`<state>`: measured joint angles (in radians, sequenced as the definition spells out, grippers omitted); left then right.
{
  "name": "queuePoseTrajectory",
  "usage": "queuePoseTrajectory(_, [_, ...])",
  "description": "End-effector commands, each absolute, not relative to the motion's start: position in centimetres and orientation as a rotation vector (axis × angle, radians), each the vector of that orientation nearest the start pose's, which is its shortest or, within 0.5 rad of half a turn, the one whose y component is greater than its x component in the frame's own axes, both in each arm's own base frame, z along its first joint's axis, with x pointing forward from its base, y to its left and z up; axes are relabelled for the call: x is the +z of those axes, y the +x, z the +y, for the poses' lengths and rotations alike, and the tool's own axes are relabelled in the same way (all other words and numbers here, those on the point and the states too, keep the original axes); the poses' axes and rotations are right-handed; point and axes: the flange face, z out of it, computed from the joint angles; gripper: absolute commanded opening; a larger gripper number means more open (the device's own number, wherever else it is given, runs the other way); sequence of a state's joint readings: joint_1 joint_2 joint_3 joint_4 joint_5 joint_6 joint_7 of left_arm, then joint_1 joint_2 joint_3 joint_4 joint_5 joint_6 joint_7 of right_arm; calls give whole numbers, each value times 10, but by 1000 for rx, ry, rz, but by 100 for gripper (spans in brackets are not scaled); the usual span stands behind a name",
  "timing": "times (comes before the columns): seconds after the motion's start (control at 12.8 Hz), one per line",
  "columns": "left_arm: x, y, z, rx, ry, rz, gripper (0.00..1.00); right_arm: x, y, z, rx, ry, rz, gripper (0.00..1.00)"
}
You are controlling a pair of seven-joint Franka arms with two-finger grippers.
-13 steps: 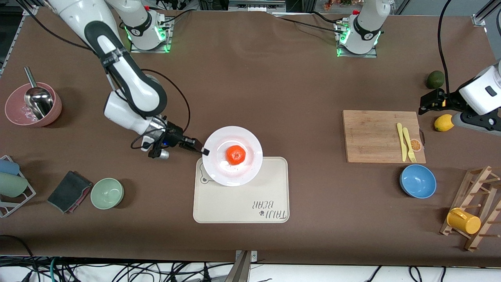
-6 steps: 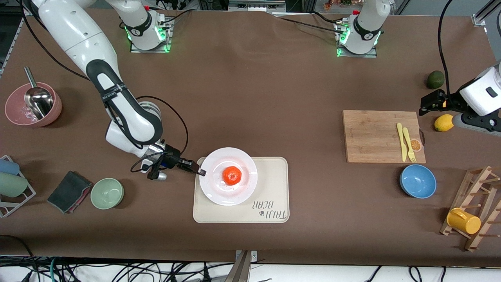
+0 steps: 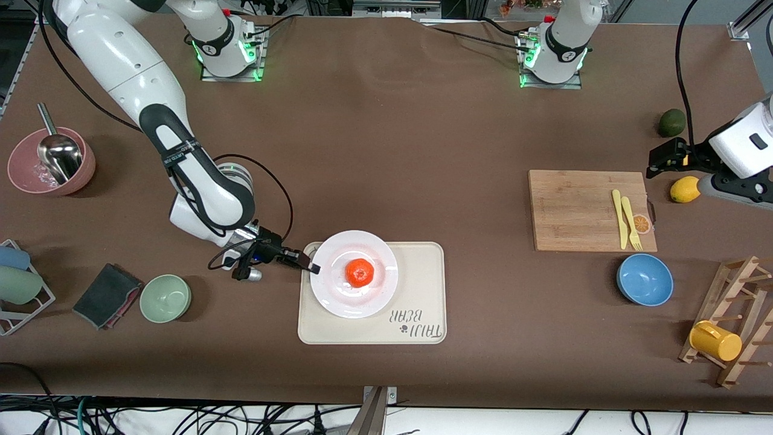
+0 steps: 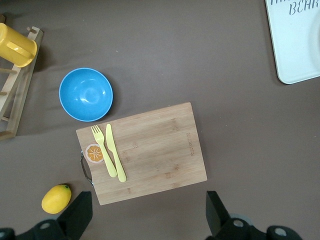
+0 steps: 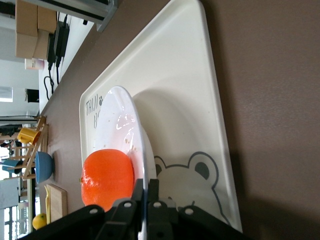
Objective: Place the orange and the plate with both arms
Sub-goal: 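Lower the plate onto the tray and open the right gripper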
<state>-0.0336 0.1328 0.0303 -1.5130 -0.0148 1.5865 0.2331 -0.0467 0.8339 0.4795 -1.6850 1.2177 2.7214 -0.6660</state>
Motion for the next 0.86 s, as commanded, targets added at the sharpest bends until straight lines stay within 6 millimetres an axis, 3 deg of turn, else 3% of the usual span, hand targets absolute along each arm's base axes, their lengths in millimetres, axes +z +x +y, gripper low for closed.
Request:
queuePoseTrajectory(0.0, [584,591,-12,83,-3105,422,100,153,642,223,-273,-2244,201,0])
queuePoseTrajectory(0.08, [582,591,-12,88,-3105,425,100,152,641,223,-270,-2244,196,21])
queuePoseTrajectory(0.16, [582,591,-10,88,-3106,418,100,153,642,223,-272,-2243,192,73])
queuePoseTrajectory(0.24, [582,591,-9,88,-3106,418,100,155,642,222,-276,-2246,186,100])
queuePoseTrajectory(0.63, [581,591,-7,91,-3105,413,100,177,645,207,-328,-2299,0,100])
queuePoseTrajectory(0.78, [579,592,-7,93,-3105,413,100,190,643,167,-267,-2339,-126,100])
